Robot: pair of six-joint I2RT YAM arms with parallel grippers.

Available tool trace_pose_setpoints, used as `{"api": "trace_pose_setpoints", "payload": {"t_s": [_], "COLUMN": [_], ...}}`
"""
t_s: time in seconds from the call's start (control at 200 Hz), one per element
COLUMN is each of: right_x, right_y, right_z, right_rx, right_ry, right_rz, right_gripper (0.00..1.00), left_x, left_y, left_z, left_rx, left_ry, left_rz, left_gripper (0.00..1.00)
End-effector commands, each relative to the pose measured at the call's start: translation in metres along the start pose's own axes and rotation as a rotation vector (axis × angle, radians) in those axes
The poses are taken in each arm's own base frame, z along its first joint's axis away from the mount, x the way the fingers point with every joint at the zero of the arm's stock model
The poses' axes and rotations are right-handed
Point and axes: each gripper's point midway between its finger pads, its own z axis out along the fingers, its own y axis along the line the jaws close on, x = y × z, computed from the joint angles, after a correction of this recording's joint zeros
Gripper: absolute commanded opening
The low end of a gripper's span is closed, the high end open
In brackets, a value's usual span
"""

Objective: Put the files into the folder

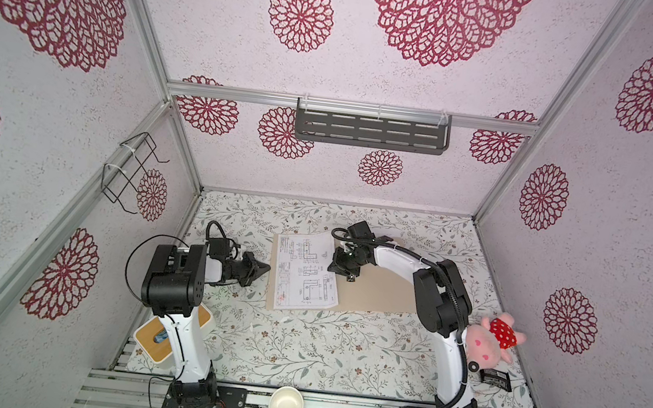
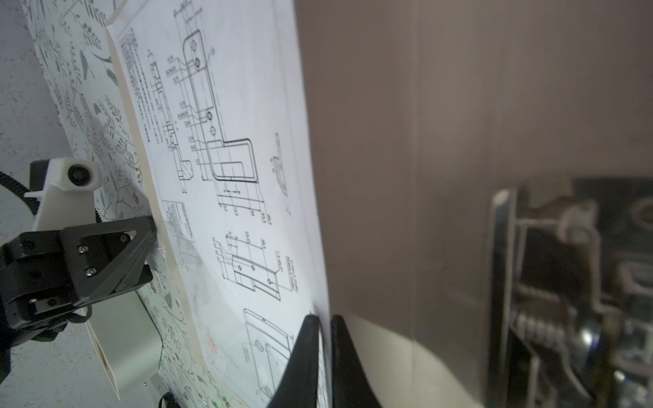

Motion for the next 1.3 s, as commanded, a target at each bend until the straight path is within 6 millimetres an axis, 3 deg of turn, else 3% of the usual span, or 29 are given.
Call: {"api": "trace_pose_setpoints", "payload": {"t_s": [0.0, 0.185, 0.666, 0.786, 0.891, 0.971, 1.021, 1.031, 1.156, 1.296], "right_x": [-0.005, 0.002, 0.006, 0.004, -0.003, -0.008, -0.011, -0.012, -0.021, -0.027], "right_y": [0.015, 0.009, 0.011, 0.010, 0.009, 0.008, 0.009, 0.009, 0.014, 0.012], "right_z": [-0.025, -0.023, -0.016, -0.019, -0.029, -0.038, -0.044, -0.046, -0.061, -0.079], "right_rx": [-0.019, -0.006, -0.034, -0.016, 0.013, 0.037, 0.053, 0.054, 0.068, 0.112], "right_ry": [-0.041, -0.020, -0.018, -0.026, -0.058, -0.087, -0.108, -0.114, -0.179, -0.246], "right_rz": [-0.027, -0.015, -0.002, -0.006, -0.012, -0.011, -0.016, -0.016, -0.020, -0.028], "right_gripper": [0.07, 0.04, 0.06, 0.12, 0.29, 0.38, 0.42, 0.43, 0.44, 0.47], "left_x": [0.010, 0.008, 0.010, 0.009, 0.008, 0.005, 0.004, 0.003, -0.003, -0.012], "left_y": [0.014, 0.012, 0.010, 0.010, 0.009, 0.006, 0.009, 0.000, -0.008, -0.023], "left_z": [0.005, 0.006, 0.010, 0.009, 0.006, 0.002, 0.001, -0.004, -0.014, -0.028], "left_rx": [-0.033, -0.029, -0.029, -0.031, -0.034, -0.047, -0.072, -0.064, -0.126, -0.191], "left_ry": [0.015, 0.010, 0.013, 0.011, 0.008, -0.004, -0.006, -0.017, -0.040, -0.089], "left_rz": [-0.028, -0.031, -0.026, -0.028, -0.034, -0.034, -0.042, -0.022, -0.003, 0.028], "left_gripper": [0.01, 0.01, 0.01, 0.01, 0.03, 0.11, 0.22, 0.24, 0.55, 0.73]}}
